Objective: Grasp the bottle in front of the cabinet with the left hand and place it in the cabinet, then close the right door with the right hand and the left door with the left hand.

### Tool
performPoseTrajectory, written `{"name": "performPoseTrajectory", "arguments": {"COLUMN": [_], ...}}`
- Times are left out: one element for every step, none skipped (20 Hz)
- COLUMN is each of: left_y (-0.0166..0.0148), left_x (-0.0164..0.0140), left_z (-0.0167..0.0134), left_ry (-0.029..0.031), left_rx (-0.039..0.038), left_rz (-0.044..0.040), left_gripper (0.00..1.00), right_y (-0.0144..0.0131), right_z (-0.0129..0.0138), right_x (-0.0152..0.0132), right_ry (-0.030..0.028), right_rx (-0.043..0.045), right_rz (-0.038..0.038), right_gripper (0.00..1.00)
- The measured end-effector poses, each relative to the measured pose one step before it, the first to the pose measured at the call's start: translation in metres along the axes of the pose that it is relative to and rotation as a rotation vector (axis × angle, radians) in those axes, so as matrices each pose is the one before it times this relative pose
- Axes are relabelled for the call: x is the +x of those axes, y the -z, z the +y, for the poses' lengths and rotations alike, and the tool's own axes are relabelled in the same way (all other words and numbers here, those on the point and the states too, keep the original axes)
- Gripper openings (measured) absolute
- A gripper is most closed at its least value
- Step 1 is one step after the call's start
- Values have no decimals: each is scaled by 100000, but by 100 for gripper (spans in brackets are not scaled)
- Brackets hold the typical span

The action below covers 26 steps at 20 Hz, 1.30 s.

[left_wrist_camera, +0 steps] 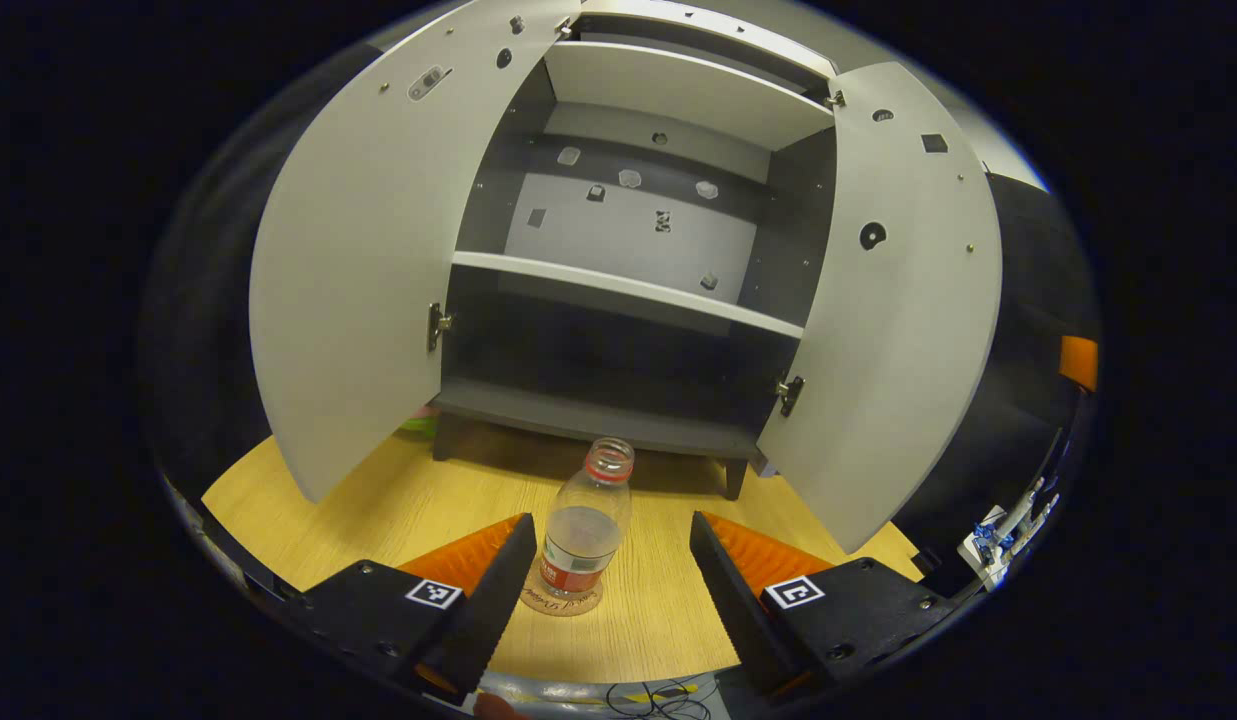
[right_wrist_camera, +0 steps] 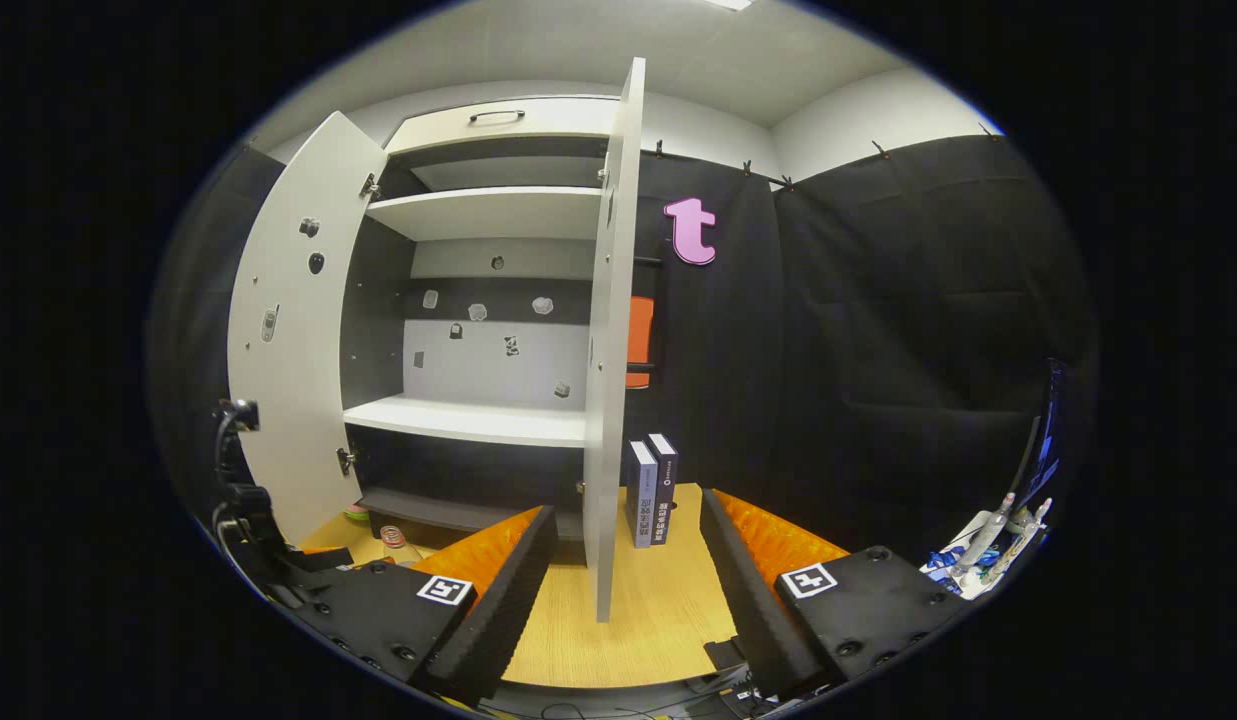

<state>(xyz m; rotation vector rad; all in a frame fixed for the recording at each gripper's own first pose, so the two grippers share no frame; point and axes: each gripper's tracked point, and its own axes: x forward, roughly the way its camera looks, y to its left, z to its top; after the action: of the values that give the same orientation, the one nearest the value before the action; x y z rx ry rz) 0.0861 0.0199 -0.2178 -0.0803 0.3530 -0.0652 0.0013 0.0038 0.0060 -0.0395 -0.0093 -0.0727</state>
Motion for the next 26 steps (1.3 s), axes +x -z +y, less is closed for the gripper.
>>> {"name": "performPoseTrajectory", "arguments": {"left_y": [1047,750,700,543,487,438,283,267,330,311,320,17,31,-146,-195,-113,-291,-667,-967,-1136,-1162,-1467,-1518,-1857,-1825,-1729], "left_x": [693,661,961,684,723,862,733,691,644,527,504,320,295,90,218,-139,-201,-448,-481,-532,-515,-610,-616,-588,-545,-424], "left_z": [325,275,234,48,112,214,236,173,156,192,-71,-25,-213,-36,-162,-292,-294,-311,-327,-262,-354,-345,-432,-420,-66,-28], "left_ry": [-519,-227,-289,-473,-602,-467,-492,-413,-593,-688,138,-124,435,-212,570,1211,819,905,839,1030,976,1422,1488,1433,252,193], "left_rx": [736,604,510,352,179,-17,-63,-12,317,421,98,78,139,331,394,423,368,327,595,734,871,750,748,1057,1506,1408], "left_rz": [2074,1904,1383,883,1031,813,847,662,779,943,835,168,11,-273,-36,524,235,-711,-1038,-972,-837,-1252,-1391,-1800,-1969,-1856], "left_gripper": [95,95,95,95,95,95,95,95,95,95,95,95,95,94,82,81,80,80,79,79,79,79,79,79,79,79], "right_y": [126,88,104,147,62,85,96,46,95,95,127,122,132,78,19,10,-60,-21,-49,-31,-121,-141,-27,-3,51,44], "right_z": [-252,-276,-230,-335,-313,-348,-392,-298,-253,-341,-297,-281,-202,-198,-74,-101,77,63,-81,-33,11,97,45,10,89,131], "right_x": [27,3,47,-38,-5,-20,77,-46,108,-68,-56,-105,76,-23,53,61,121,117,79,44,189,89,112,8,121,-24], "right_ry": [649,683,757,734,892,792,912,854,861,870,1089,866,722,599,347,116,-56,-178,-219,-329,-398,-424,-454,-463,-541,-565], "right_rx": [-135,-151,-34,45,-58,-229,-322,-196,-5,18,-110,-216,-302,-295,-199,60,311,480,572,586,489,298,192,168,285,377], "right_rz": [374,477,467,436,393,314,353,354,472,548,598,438,382,274,188,69,36,-60,-110,-271,-357,-412,-454,-357,-126,32], "right_gripper": [89,89,89,89,90,89,89,89,89,89,89,90,90,90,90,90,90,90,90,90,90,96,96,96,96,96]}}
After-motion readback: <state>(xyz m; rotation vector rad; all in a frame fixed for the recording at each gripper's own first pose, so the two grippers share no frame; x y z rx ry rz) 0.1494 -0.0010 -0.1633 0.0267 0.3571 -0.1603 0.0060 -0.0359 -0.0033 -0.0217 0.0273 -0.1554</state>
